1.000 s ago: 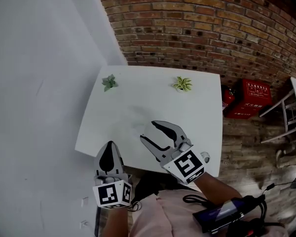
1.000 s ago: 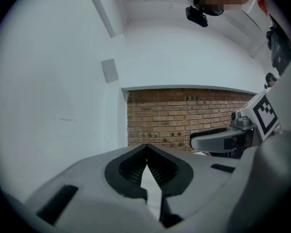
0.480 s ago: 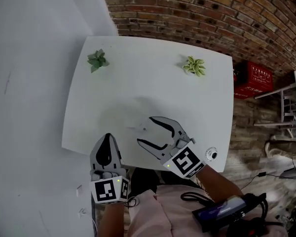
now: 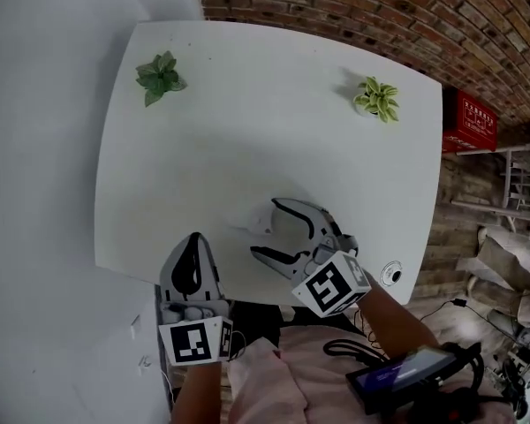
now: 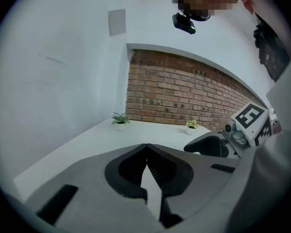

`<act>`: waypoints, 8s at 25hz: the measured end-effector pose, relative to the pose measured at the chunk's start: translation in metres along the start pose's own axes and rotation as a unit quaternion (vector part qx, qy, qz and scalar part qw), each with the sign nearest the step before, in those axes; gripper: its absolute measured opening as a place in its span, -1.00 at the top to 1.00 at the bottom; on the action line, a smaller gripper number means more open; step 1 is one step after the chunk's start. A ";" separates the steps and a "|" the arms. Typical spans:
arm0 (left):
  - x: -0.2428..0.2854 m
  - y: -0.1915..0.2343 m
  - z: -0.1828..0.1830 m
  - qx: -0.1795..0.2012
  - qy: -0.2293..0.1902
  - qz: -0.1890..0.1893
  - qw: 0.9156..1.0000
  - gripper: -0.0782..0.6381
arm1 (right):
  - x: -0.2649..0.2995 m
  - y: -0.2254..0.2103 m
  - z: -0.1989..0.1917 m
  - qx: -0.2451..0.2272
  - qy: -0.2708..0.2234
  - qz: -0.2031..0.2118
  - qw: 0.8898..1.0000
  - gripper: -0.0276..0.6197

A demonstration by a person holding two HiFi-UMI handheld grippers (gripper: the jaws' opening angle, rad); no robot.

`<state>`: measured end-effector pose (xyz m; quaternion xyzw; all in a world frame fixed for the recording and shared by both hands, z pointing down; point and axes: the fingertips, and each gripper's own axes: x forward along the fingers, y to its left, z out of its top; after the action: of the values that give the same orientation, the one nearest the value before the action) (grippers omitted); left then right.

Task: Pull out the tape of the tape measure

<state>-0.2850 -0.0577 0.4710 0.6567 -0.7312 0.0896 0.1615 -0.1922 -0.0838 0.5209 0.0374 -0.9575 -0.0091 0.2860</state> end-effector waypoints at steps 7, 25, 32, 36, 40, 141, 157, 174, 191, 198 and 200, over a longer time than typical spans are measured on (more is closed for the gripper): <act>0.011 0.004 -0.027 -0.016 0.025 -0.020 0.999 0.76 | 0.023 0.001 -0.026 -0.054 0.060 0.043 0.996 -0.16; 0.009 0.007 -0.041 -0.064 0.065 -0.061 0.994 0.63 | 0.038 0.016 -0.021 -0.149 0.095 0.110 0.978 -0.08; 0.008 0.009 -0.042 -0.065 0.062 -0.058 0.994 0.64 | 0.048 0.031 -0.028 -0.175 0.143 0.135 0.965 -0.09; 0.009 0.011 -0.044 -0.067 0.064 -0.061 0.994 0.64 | 0.051 0.032 -0.031 -0.167 0.159 0.154 0.961 -0.05; 0.009 0.009 -0.045 -0.072 0.069 -0.064 0.993 0.62 | 0.052 0.033 -0.029 -0.174 0.158 0.163 0.958 0.09; -0.068 -0.164 0.119 0.171 -0.081 -0.461 0.867 0.53 | -0.179 -0.032 0.103 0.383 -0.253 0.068 0.886 0.63; -0.069 -0.173 0.121 0.216 -0.093 -0.469 0.852 0.53 | -0.179 -0.035 0.091 0.439 -0.238 0.098 0.861 0.53; -0.075 -0.179 0.119 0.243 -0.087 -0.478 0.840 0.54 | -0.181 -0.030 0.085 0.473 -0.229 0.121 0.842 0.80; -0.073 -0.174 0.118 0.239 -0.079 -0.475 0.843 0.53 | -0.194 -0.040 0.087 0.474 -0.235 0.102 0.842 0.81; -0.072 -0.172 0.117 0.244 -0.074 -0.477 0.841 0.53 | -0.197 -0.042 0.088 0.471 -0.237 0.101 0.844 0.81; -0.072 -0.171 0.117 0.243 -0.073 -0.477 0.841 0.53 | -0.198 -0.042 0.089 0.471 -0.237 0.101 0.844 0.81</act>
<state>-0.1230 -0.0515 0.3229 0.9472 -0.2918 0.1280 -0.0345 -0.0735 -0.1112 0.3367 0.0674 -0.8838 0.4630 -0.0023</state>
